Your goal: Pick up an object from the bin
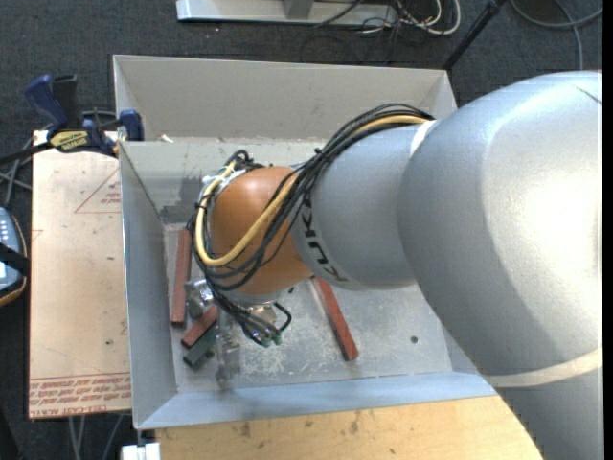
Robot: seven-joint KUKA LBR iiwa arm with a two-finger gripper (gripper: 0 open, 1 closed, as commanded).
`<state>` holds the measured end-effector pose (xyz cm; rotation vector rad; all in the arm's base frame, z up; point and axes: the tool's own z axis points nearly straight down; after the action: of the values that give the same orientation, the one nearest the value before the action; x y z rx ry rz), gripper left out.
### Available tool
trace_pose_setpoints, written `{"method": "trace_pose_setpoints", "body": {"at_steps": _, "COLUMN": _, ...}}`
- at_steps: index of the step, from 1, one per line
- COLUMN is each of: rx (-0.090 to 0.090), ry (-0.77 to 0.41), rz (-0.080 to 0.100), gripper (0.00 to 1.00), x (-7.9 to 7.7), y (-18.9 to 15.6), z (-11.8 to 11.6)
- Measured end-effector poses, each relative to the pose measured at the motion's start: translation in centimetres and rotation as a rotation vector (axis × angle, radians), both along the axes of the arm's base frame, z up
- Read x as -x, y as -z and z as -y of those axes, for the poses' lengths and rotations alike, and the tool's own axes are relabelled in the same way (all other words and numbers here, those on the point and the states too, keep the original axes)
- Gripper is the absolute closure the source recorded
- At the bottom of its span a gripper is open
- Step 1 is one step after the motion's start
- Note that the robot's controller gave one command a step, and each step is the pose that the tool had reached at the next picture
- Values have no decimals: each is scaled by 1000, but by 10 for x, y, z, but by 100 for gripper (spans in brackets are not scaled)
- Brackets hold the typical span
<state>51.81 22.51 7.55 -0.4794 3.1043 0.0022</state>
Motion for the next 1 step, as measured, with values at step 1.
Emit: {"method": "trace_pose_setpoints", "body": {"at_steps": 1, "rx": 14, "ry": -285, "rz": -18, "gripper": 100, "x": -8, "y": 7, "z": -18}}
